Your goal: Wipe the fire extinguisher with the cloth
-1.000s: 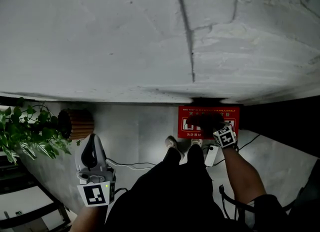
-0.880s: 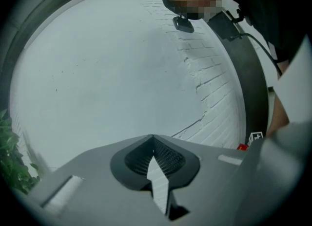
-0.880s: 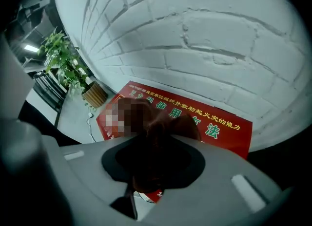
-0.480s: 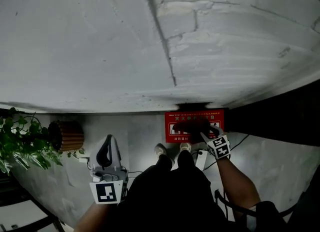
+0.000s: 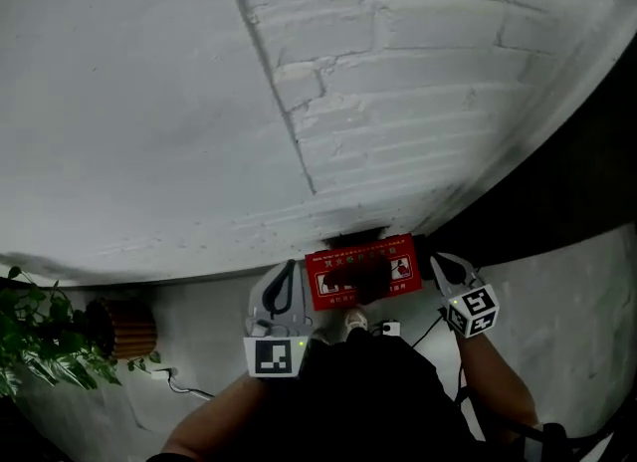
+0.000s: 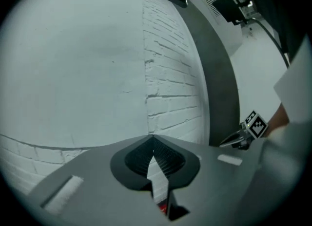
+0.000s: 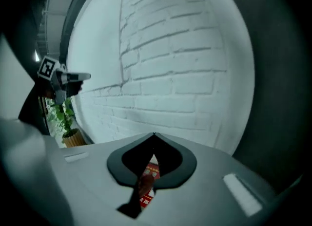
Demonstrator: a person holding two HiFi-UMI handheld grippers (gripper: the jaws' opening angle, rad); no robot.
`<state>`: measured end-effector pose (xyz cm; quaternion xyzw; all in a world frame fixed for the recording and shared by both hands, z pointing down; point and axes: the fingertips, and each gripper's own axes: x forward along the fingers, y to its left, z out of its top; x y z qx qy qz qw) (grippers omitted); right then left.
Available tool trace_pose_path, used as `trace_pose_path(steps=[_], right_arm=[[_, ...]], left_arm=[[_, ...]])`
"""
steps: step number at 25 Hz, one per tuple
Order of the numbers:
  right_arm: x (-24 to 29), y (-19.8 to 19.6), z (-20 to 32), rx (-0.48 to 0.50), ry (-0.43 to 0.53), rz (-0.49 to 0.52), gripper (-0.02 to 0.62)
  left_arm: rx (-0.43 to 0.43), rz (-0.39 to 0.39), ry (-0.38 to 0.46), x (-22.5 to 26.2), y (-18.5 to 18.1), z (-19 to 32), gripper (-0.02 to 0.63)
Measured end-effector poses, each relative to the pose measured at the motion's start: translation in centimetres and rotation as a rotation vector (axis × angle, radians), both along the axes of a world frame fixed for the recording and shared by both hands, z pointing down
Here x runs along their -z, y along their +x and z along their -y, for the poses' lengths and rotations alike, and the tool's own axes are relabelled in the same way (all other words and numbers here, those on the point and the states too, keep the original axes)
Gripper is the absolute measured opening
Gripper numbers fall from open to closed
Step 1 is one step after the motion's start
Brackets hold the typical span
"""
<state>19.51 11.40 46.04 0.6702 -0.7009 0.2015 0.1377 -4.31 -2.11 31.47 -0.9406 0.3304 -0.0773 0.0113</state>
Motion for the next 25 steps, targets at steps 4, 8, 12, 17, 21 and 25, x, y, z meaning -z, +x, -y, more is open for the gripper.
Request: trace_pose_path(steps=[4, 8, 12, 17, 21, 25], right_arm=[[4.2, 1.4, -2.8, -0.158, 0.092, -0.066, 0.002], [8.1, 1.0, -4.1, -0.223, 0.136, -0.135, 0.002], [8.8, 0.8, -3.9, -0.250, 0.130, -0.182, 0.002], [9.5, 0.4, -3.2, -0.284, 0.155, -0.169, 0.002], [10.5, -0.5, -3.8, -0.306, 0.184, -0.163, 0.002], [10.3, -0.9, -4.2, -0.319, 0.196, -0.145, 0.002]], left_arm=[[-0.135, -0.031, 0.016, 0.1, 2.9, -1.1, 0.000], [-0.216, -0.067, 0.060, 2.0, 3.6, -1.3, 0.000], [-0.256, -0.078, 0.070, 1.8, 3.3, -1.1, 0.000], [-0.279, -0.112, 0.061, 1.6, 2.8, -0.4, 0.000], [-0.299, -0.102, 0.074, 2.2, 2.1, -0.7, 0.000], [-0.295, -0.114, 0.075, 2.8, 1.5, -1.2, 0.000]])
